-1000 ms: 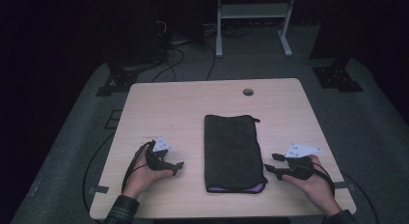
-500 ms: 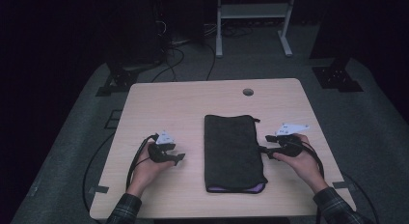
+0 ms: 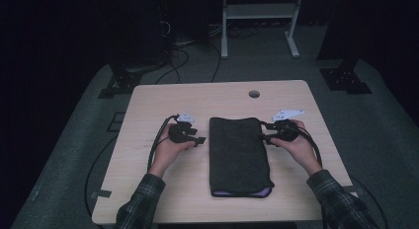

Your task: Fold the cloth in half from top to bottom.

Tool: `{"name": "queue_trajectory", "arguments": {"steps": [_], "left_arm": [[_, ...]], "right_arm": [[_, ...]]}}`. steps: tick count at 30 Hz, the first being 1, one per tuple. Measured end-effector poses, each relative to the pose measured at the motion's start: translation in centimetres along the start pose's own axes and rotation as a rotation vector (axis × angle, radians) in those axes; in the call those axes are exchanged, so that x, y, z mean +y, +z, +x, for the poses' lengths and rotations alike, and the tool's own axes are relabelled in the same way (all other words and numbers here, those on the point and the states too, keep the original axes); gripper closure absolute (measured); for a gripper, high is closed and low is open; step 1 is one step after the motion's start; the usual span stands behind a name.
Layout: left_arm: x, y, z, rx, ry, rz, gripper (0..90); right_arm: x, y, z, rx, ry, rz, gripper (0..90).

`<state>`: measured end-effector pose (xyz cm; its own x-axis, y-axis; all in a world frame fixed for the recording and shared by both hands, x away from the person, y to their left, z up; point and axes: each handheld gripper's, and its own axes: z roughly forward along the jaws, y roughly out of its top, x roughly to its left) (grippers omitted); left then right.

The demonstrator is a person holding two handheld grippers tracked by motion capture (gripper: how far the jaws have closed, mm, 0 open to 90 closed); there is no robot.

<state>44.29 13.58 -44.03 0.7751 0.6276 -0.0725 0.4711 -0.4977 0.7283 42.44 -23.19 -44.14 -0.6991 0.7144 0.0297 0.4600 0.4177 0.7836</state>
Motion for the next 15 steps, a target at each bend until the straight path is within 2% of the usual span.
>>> {"name": "queue_trajectory", "arguments": {"steps": [4, 5, 6, 8, 9, 12, 13, 15], "left_arm": [[1.2, 1.0, 0.6, 0.005, 0.002, -0.014, 43.3], [1.8, 1.6, 1.0, 0.017, -0.002, -0.021, 43.1], [1.8, 1.6, 1.0, 0.017, -0.002, -0.021, 43.1], [2.3, 2.4, 1.3, 0.023, -0.011, -0.016, 43.1], [2.7, 3.1, 1.5, 0.018, -0.015, -0.016, 43.1], [3.0, 3.9, 1.7, 0.023, -0.015, -0.014, 43.2], [3.0, 4.2, 1.8, 0.027, -0.02, -0.009, 43.2], [3.0, 4.9, 2.0, 0.041, -0.031, -0.007, 43.9]], "right_arm": [[0.7, 0.9, -0.9, -0.017, -0.005, 0.011, 40.7], [1.1, 1.6, -1.5, -0.023, 0.001, 0.023, 40.5], [1.1, 1.6, -1.5, -0.023, 0.001, 0.023, 40.5], [1.5, 2.8, -2.5, -0.015, 0.021, 0.04, 39.1], [1.6, 3.2, -2.8, -0.018, 0.024, 0.04, 38.9], [1.7, 4.0, -3.4, -0.011, 0.036, 0.043, 38.7], [1.6, 4.7, -3.8, -0.005, 0.048, 0.02, 39.0], [1.4, 5.0, -4.0, 0.001, 0.062, 0.017, 39.0]]}}
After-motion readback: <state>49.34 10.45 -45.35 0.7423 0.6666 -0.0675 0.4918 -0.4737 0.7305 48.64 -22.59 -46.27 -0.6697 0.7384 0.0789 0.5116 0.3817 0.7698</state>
